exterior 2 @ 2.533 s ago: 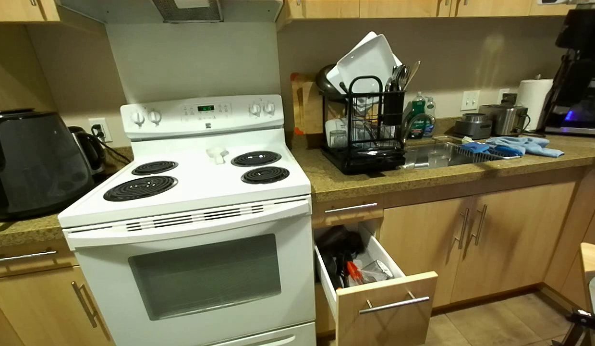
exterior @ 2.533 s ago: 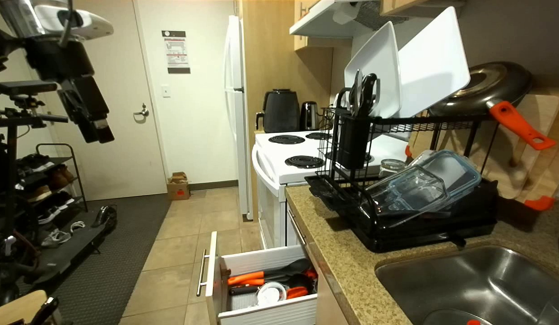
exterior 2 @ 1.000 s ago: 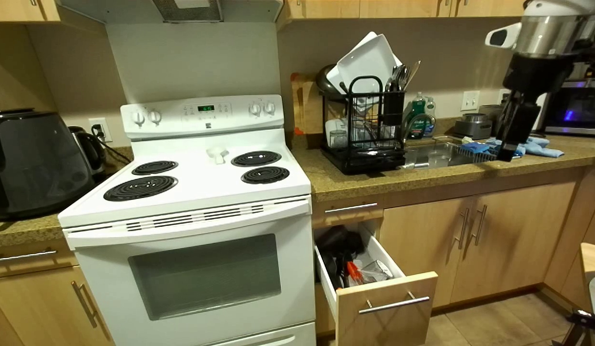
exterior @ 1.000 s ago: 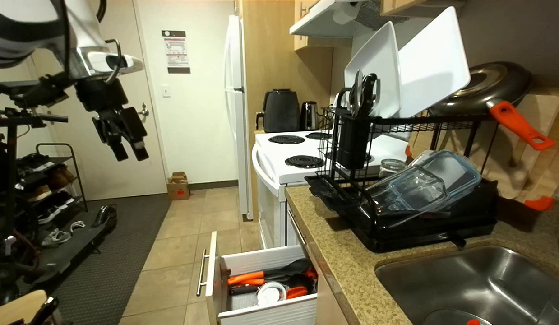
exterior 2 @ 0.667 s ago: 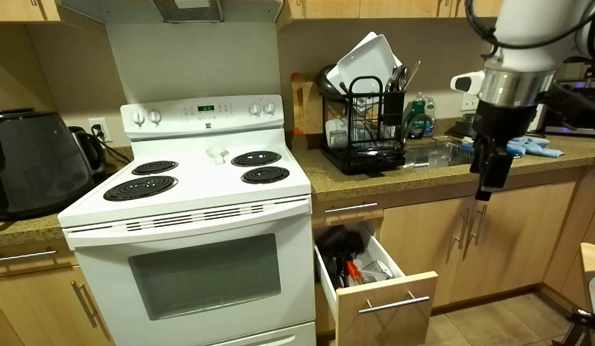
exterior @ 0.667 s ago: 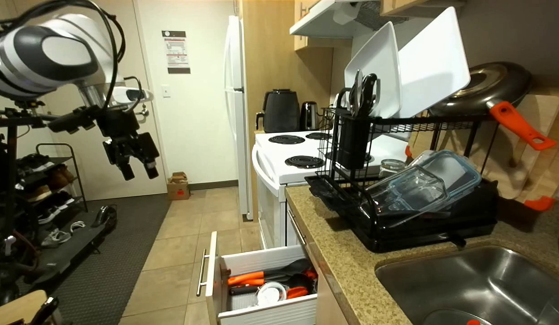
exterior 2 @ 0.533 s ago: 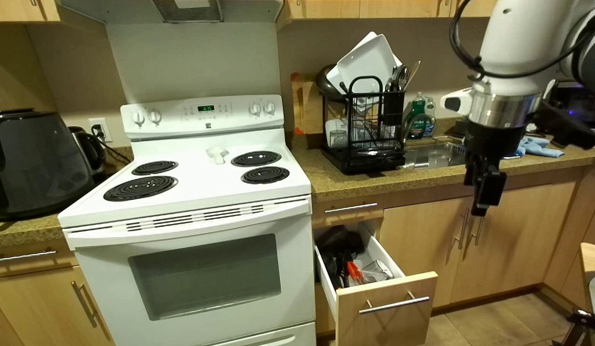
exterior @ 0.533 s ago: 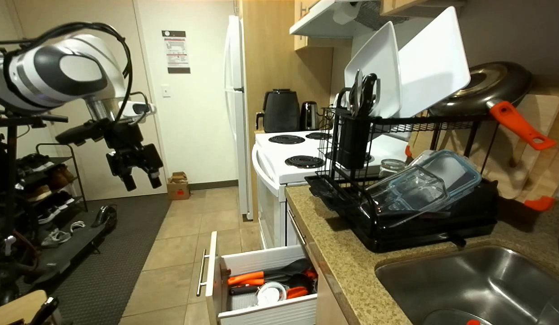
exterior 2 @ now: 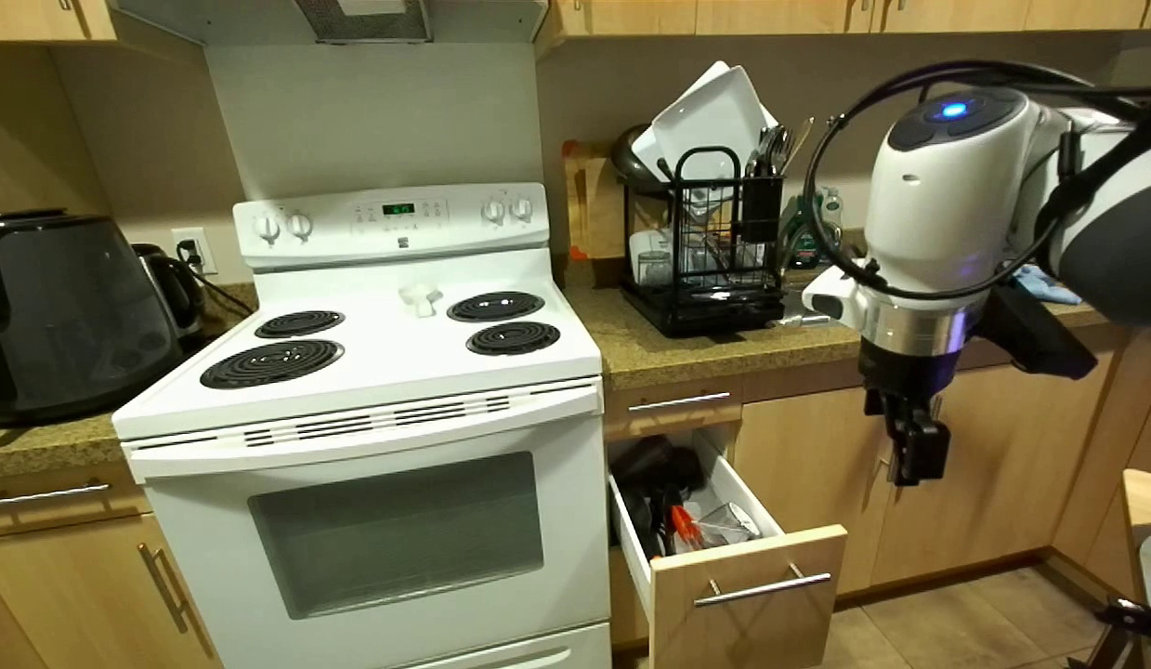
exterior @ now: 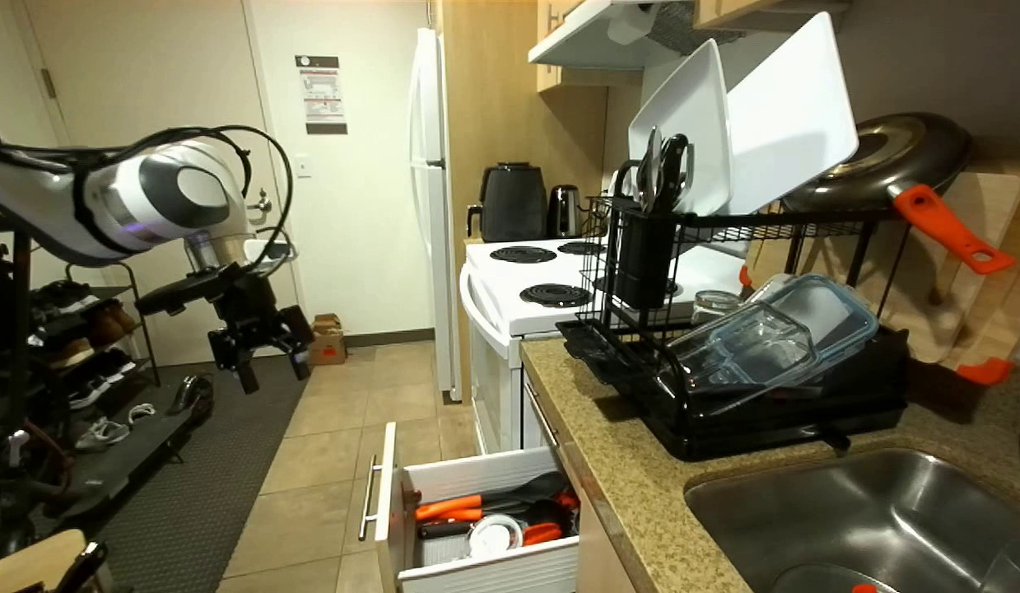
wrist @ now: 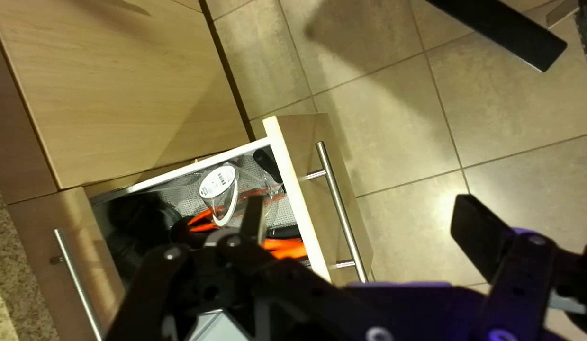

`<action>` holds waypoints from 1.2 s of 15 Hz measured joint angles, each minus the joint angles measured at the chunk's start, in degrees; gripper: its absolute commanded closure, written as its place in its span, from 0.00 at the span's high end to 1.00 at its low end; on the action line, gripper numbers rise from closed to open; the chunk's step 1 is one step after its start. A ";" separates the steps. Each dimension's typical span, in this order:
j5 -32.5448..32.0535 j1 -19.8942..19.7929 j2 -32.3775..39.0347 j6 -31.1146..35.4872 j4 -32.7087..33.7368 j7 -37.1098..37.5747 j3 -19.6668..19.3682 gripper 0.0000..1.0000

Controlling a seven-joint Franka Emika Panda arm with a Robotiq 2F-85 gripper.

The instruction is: Close the open drawer

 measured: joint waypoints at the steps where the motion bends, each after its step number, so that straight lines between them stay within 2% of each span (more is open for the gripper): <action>1: -1.93 0.67 1.32 0.01 0.31 0.92 0.21 1.00; 9: -18.17 5.88 11.62 -0.02 1.55 9.72 0.25 1.00; 14: -30.30 8.08 18.64 -0.81 3.14 17.31 -2.16 1.00; 18: -40.39 9.87 24.04 -3.99 5.02 25.10 -4.57 1.00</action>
